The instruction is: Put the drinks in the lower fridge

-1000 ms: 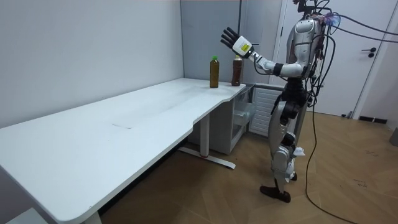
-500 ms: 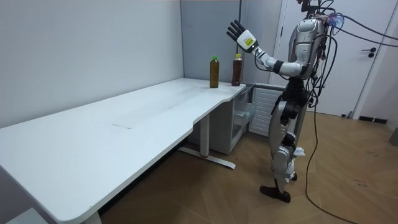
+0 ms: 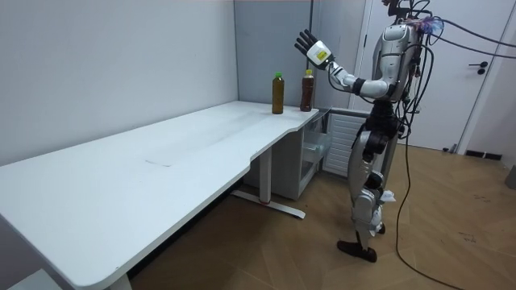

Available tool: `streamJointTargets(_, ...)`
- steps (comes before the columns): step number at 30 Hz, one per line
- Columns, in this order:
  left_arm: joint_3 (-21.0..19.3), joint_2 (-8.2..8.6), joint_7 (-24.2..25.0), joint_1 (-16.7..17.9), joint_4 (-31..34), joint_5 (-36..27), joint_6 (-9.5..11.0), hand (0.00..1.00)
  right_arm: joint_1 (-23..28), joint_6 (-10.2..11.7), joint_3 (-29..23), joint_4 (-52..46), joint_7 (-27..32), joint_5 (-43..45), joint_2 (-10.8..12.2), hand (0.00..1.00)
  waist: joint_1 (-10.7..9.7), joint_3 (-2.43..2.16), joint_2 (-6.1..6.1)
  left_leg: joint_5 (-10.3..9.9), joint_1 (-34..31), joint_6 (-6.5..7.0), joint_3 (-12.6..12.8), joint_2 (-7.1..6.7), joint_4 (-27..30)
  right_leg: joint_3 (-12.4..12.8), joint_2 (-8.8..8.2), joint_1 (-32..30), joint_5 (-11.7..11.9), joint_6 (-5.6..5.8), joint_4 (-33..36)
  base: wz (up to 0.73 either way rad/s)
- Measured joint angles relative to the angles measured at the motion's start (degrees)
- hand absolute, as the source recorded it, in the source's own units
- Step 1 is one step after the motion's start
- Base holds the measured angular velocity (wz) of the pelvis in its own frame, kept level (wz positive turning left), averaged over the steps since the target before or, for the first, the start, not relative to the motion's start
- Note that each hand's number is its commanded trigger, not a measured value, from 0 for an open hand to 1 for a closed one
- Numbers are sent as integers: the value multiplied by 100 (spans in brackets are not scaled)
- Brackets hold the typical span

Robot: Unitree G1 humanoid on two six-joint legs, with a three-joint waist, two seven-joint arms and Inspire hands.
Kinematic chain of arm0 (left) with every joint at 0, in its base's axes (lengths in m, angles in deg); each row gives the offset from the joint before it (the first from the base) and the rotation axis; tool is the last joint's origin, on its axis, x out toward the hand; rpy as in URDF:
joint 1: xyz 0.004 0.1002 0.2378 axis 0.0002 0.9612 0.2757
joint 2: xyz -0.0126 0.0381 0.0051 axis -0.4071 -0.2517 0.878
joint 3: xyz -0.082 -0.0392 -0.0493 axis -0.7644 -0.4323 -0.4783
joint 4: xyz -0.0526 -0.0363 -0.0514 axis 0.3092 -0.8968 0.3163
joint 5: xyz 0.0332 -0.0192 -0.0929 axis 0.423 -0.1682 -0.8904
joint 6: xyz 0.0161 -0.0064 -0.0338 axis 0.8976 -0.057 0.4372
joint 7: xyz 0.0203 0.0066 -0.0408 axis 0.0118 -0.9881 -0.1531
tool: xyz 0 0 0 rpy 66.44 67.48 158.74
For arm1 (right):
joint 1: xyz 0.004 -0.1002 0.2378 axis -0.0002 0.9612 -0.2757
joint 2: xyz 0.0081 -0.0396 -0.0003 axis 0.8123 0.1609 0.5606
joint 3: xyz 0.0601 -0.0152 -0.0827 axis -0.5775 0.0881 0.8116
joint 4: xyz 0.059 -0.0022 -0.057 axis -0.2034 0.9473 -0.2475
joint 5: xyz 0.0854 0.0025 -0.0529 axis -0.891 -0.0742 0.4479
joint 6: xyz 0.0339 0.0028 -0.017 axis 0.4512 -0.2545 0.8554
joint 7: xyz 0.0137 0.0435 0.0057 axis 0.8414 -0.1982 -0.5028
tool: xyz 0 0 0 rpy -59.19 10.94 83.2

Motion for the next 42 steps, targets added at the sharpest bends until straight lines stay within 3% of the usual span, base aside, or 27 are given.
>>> streamJointTargets(29, 313, -43, 469, 0, -5, -5, -173, 0, -28, -9, 58, 14, 140, -7, 55, 0, -5, 26, -44, 0, 1, 0, 38, 1, -21, 61, 0, -33, 0, 0, -2, -1)
streamJointTargets(42, 350, 44, 916, 28, -429, -72, -179, 0, -59, -111, 136, 4, 159, -6, 56, 0, 13, 26, -44, 0, 54, 0, 46, 4, -22, 107, 2, 12, 0, 0, 9, 0)
